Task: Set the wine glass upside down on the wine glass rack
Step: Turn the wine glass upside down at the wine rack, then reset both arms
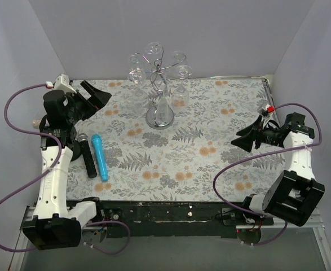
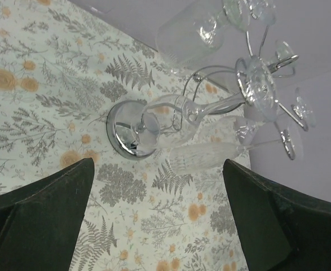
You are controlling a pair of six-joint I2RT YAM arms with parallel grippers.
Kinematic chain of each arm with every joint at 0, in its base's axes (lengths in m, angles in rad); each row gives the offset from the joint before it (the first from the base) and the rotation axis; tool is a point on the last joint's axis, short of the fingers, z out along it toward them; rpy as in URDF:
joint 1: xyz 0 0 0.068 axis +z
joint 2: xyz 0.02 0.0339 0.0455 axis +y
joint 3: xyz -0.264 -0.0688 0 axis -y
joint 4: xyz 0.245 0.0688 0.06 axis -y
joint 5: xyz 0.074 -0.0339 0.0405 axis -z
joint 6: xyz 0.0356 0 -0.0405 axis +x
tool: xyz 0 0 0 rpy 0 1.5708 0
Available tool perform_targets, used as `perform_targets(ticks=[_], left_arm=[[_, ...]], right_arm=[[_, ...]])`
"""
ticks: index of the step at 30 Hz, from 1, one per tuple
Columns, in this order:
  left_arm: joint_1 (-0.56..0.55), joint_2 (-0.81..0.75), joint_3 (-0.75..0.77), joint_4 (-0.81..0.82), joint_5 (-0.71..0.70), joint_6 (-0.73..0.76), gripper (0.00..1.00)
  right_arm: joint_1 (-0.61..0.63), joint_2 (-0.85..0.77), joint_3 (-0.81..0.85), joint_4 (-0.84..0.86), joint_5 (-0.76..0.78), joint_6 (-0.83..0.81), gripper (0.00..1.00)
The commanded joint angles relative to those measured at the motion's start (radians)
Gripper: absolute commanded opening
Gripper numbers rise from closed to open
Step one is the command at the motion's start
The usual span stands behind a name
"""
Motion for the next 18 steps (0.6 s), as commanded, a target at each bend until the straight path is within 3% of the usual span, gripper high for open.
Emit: perform_targets(ticks=[1, 6, 11, 16, 18], left_arm=[[-0.007, -0.054, -0.057, -0.045, 0.039, 0.057, 0.98], [-0.007, -0.090, -0.100, -0.097, 0.089, 0.106, 0.98], [-0.005, -0.146, -0.174, -0.116, 0.102, 0.139, 0.98], [-0.007, -0.187, -0.200, -0.134, 0.094, 0.174, 0.98], [-0.005, -0.201, -0.203, -0.142, 0.086, 0.178, 0.98]], right_arm=[[-0.012, -0.104, 0.063, 0.049, 0.163, 0.070, 0.75], [-0.012, -0.256, 0.043, 0.244, 0.335, 0.236, 0.77], [-0.012, -0.353, 0.055, 0.327, 0.473, 0.343, 0.80], [-0.012, -0.417, 0.043, 0.415, 0.585, 0.473, 0.98], [-0.011, -0.435, 0.035, 0.447, 0.640, 0.547, 0.98]])
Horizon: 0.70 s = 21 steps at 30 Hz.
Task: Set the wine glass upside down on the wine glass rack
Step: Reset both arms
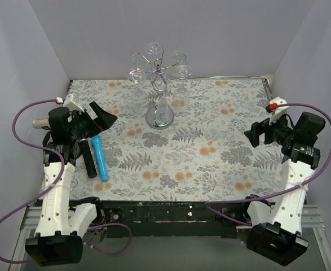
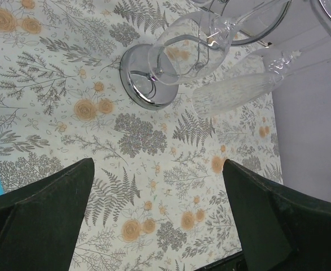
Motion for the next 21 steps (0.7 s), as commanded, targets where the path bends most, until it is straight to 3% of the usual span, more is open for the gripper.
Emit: perform_targets(ticks=[1, 6, 21], left_arm=[[-0.002, -0.049, -0.006, -0.025, -0.001, 0.050, 0.98], [-0.008, -0.066, -0.014, -0.034, 0.000, 0.059, 0.98], [-0.045, -0.094, -0.011, -0.069, -0.084, 0.116, 0.98]], right_arm=[[-0.004, -0.046, 0.021, 0.138, 0.160, 0.190, 0.98], [-0.004, -0.060, 0.029, 0.150, 0.192, 0.244, 0.98], [-0.004, -0.091, 0.021, 0.144, 0.076, 0.260, 0.98]])
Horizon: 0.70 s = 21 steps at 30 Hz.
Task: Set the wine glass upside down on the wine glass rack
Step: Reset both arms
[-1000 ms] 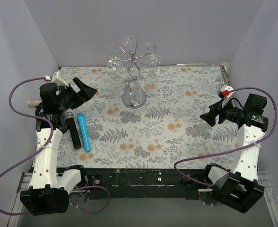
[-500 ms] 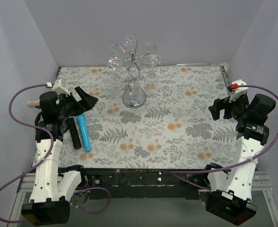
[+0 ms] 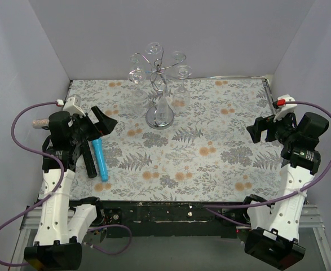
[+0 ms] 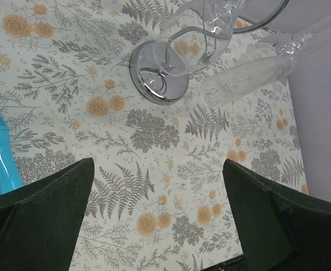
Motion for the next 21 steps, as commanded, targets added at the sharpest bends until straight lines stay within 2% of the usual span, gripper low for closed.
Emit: perform_targets(ticks=[1, 9, 11, 21], left_arm=[[-0.019, -0.028, -0.004, -0.017, -0.048, 0.044, 0.98], [-0.039, -0.044, -0.029, -0.011, -0.098, 0.078, 0.98], [-0.078, -0.048, -0.034, -0.009, -0.110, 0.084, 0.98], [-0.096, -0.046, -0.034, 0.000, -0.124, 0.096, 0.98]], right_arm=[[-0.004, -0.041, 0.008, 0.061, -0.039, 0.045, 0.98], [-0.004, -0.092, -0.042, 0.116, -0.044, 0.116, 0.98], [-0.004, -0.097, -0.049, 0.123, -0.044, 0.123, 0.98], [-0.004, -0.084, -0.052, 0.121, -0.039, 0.142, 0.98]])
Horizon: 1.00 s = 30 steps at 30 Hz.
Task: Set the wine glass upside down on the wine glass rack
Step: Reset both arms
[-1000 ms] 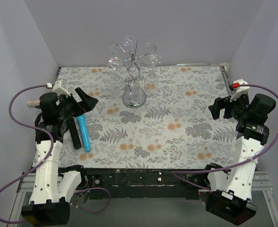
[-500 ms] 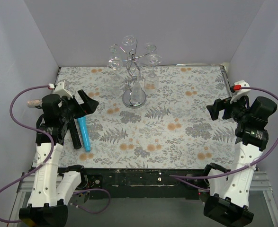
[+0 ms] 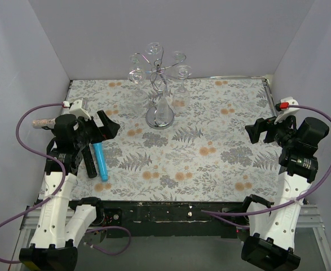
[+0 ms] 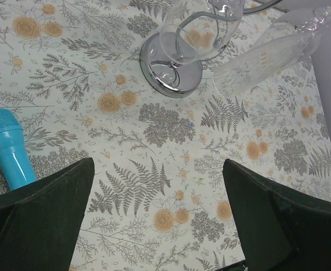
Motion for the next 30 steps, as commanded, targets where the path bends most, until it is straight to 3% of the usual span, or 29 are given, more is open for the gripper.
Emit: perform_targets(ticks=[1, 30], left_arm=[[-0.008, -0.017, 0.002, 0.007, -0.023, 0.024, 0.98], [-0.031, -0.014, 0.005, 0.008, -0.038, 0.033, 0.98]], right_arm=[[-0.004, 0.002, -0.005, 0.040, -0.007, 0.022, 0.98], [-0.004, -0.016, -0.034, 0.065, 0.079, 0.099, 0.98]])
